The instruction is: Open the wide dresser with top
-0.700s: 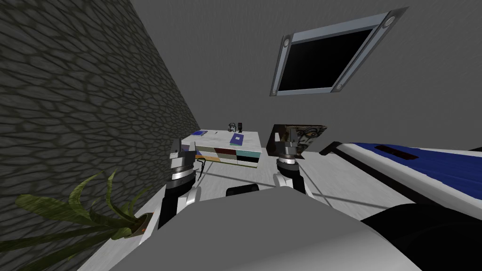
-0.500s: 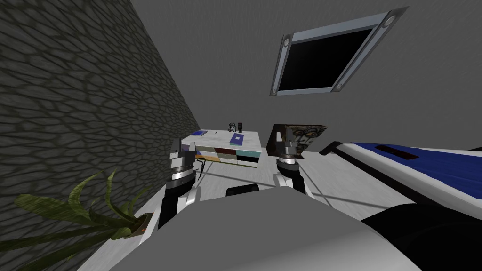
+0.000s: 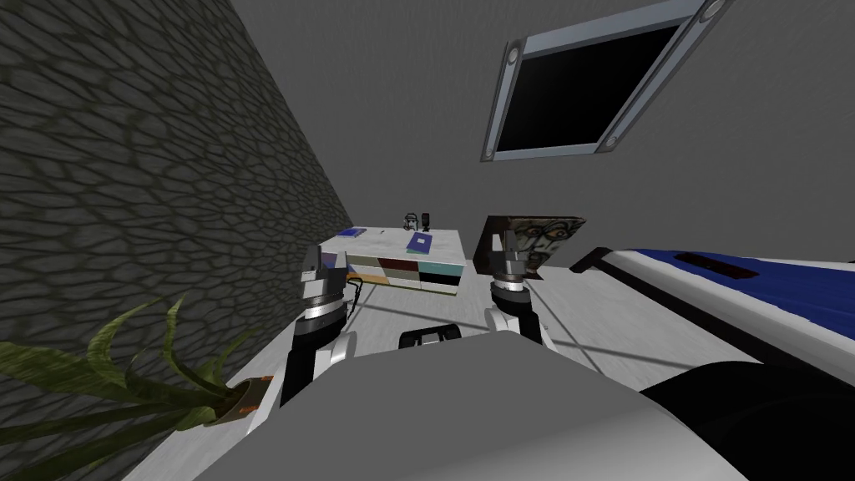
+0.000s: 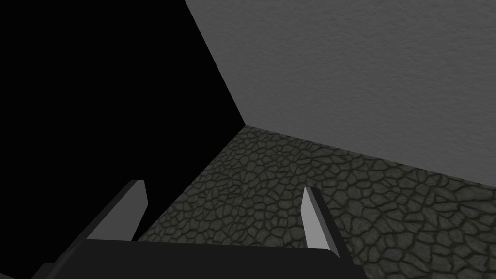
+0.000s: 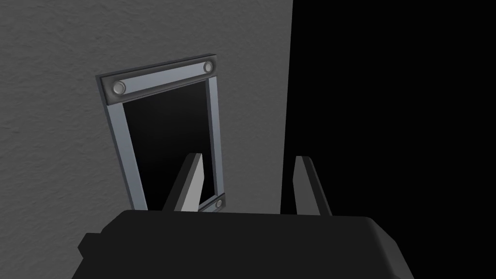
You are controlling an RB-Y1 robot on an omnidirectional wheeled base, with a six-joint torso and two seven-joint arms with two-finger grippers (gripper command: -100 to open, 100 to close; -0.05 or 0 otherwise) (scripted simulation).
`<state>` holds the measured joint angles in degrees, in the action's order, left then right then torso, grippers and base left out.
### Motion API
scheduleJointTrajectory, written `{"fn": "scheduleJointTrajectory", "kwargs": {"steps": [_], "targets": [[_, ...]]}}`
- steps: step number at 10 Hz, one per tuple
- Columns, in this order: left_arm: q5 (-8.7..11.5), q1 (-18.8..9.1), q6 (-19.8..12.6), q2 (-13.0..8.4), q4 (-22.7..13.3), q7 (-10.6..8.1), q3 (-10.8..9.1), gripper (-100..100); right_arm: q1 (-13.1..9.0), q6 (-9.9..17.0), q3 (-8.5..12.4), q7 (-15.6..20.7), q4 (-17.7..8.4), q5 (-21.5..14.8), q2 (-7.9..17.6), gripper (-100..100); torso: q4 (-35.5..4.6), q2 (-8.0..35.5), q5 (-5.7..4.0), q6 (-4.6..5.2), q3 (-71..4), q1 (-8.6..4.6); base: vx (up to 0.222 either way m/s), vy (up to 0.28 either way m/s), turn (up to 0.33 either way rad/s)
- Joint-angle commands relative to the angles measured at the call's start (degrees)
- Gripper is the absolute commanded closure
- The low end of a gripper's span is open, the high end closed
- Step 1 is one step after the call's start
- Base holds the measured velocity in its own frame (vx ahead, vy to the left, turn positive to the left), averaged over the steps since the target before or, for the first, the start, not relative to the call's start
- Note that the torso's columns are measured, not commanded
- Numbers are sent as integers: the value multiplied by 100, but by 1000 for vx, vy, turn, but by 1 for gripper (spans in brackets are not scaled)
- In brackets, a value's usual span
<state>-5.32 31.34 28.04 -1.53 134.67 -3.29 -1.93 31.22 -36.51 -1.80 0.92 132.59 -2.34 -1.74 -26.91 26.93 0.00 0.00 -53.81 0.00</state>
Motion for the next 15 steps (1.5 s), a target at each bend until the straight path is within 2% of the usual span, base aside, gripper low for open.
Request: {"fn": "scheduleJointTrajectory", "kwargs": {"steps": [1,2,3,5,9,13,15], "targets": [[0,0,0,0,0,0,0,0,0,0,0,0,0,0,0,0,-423,423,0,0,-846,0,0,0,0],[0,0,0,0,0,0,0,0,0,0,0,0,0,0,0,0,-846,846,0,0,-1692,0,0,0,0],[-12,-45,50,-198,-203,19,-5,-100,0,0,0,0,0,0,0,0,-1269,1269,0,0,-2538,0,26,-21,-12],[-32,-108,125,-351,-489,47,-14,-100,1,0,0,0,-2,0,0,0,-1510,1503,-2,0,-3052,-8,52,-43,-10],[-100,-284,363,-553,-1216,131,-51,-100,2,0,0,0,-3,0,0,0,-1535,1528,0,0,-3080,0,85,-50,-13],[-144,-390,520,-617,-1798,184,-77,-100,2,0,0,0,-3,0,0,0,-1536,1530,0,0,-3078,-1,81,-50,-10],[-192,-506,696,-672,-2224,241,-104,-100,1,0,0,0,-3,0,0,0,-1539,1543,0,0,-3071,-1,76,-59,-16]]}}
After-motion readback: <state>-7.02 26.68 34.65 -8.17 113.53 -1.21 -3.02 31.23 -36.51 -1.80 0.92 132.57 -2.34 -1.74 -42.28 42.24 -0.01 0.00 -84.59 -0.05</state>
